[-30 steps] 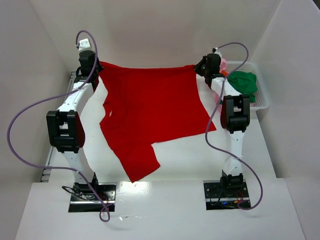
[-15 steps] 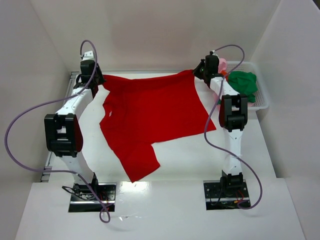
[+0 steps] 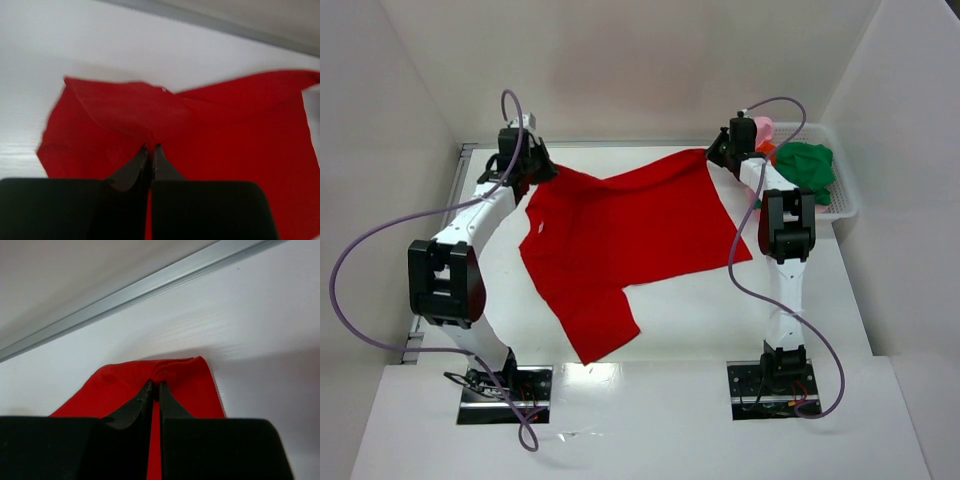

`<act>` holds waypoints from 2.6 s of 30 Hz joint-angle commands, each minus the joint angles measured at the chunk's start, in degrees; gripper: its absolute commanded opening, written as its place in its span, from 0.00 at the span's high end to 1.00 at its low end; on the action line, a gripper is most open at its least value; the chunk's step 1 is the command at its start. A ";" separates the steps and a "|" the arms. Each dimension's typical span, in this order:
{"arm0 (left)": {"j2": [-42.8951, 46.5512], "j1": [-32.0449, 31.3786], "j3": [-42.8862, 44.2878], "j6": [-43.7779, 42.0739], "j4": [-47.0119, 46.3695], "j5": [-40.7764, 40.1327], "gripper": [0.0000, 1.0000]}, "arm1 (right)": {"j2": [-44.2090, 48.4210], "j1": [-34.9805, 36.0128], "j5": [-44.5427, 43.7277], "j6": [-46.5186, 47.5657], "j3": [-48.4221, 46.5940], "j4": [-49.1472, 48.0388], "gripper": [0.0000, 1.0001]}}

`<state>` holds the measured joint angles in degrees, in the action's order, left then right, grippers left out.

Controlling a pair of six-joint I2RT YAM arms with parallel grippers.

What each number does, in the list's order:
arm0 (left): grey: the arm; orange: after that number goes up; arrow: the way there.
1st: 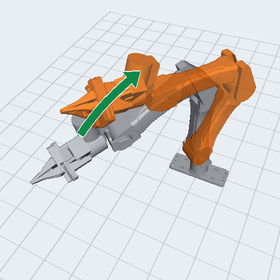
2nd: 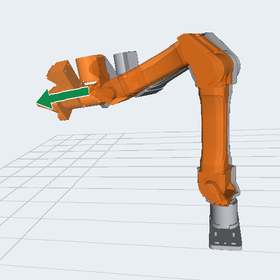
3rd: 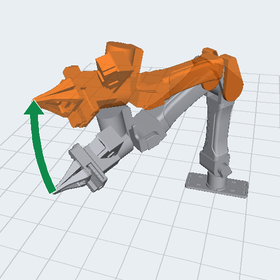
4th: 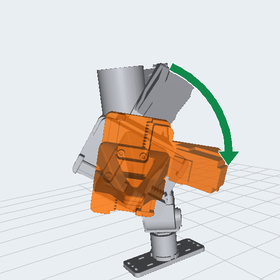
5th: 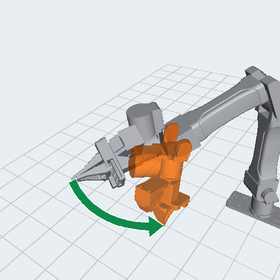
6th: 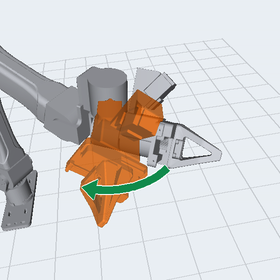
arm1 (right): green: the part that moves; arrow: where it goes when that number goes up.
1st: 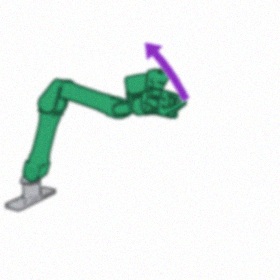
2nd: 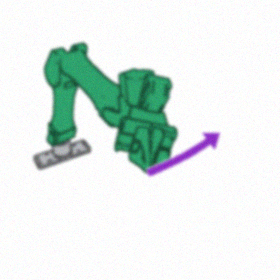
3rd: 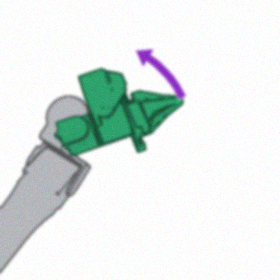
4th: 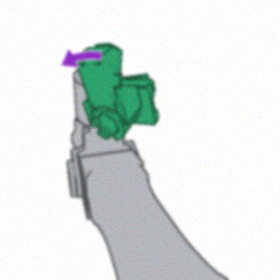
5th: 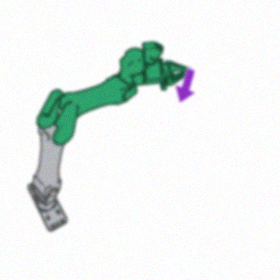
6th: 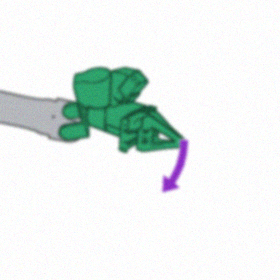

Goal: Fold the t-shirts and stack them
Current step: Fold the flattened tshirt in 1/3 of the way

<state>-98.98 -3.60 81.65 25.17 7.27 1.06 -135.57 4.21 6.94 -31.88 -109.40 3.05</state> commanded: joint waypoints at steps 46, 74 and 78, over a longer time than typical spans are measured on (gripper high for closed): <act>16.10 -7.30 -34.01 38.82 -4.89 1.75 1.00 | 1.27 -0.60 1.15 3.84 -1.07 2.31 1.00; 19.00 -11.08 -39.63 40.49 1.26 -0.01 1.00 | 1.80 -0.60 0.00 4.36 -0.55 3.37 1.00; 16.89 -11.08 -39.63 40.49 0.12 0.61 1.00 | 1.80 -0.60 0.00 4.37 -0.55 4.50 1.00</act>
<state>-80.93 -14.76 42.70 64.86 8.38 1.26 -135.46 3.73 7.75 -28.71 -109.06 6.37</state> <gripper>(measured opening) 0.010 0.095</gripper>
